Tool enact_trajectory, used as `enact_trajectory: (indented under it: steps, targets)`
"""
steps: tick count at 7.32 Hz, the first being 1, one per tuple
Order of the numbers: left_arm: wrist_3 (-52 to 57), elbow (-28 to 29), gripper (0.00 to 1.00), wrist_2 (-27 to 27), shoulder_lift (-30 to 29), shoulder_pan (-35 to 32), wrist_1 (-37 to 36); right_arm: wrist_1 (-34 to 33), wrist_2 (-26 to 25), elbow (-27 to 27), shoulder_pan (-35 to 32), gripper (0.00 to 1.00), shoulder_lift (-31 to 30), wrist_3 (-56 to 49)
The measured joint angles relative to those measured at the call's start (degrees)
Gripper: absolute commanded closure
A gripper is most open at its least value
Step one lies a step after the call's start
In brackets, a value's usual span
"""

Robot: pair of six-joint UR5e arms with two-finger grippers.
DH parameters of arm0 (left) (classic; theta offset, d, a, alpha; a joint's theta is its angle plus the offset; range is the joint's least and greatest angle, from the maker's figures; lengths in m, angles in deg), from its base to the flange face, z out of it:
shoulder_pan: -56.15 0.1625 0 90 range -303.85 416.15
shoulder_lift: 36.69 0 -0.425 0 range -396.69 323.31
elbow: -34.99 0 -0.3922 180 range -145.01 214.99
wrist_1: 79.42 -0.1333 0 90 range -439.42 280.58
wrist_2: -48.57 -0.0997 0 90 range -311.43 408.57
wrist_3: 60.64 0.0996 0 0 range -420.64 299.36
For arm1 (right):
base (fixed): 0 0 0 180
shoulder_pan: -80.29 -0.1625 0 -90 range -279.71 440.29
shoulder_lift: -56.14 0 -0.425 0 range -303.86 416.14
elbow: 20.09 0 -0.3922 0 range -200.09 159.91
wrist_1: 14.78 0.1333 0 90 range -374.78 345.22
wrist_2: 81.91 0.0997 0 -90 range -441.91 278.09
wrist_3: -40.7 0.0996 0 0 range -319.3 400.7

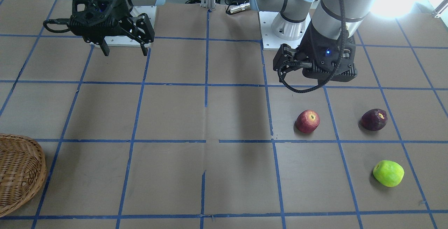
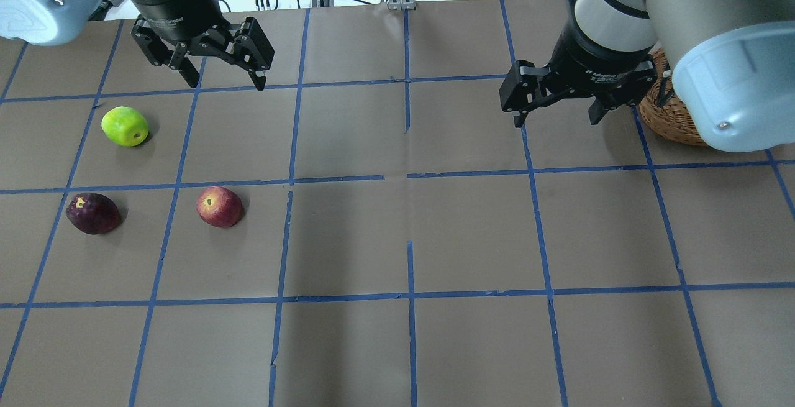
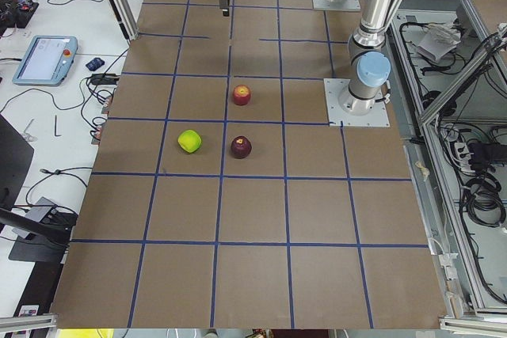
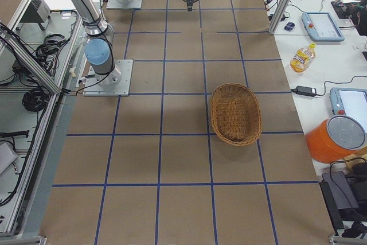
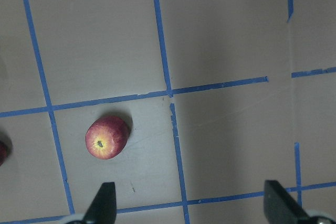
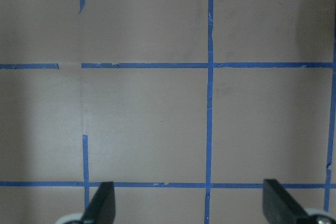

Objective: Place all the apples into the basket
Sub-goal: 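Lower the left gripper onto the red-yellow apple and grasp it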

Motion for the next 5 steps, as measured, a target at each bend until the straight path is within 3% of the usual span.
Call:
enact_trajectory:
  steps: [5]
  targets:
    - [4.76, -2.75, 0.0, -0.17, -0.63, 2.12, -0.11, -0.01, -0.04, 0.02, 0.18, 0.0, 0.01, -0.09]
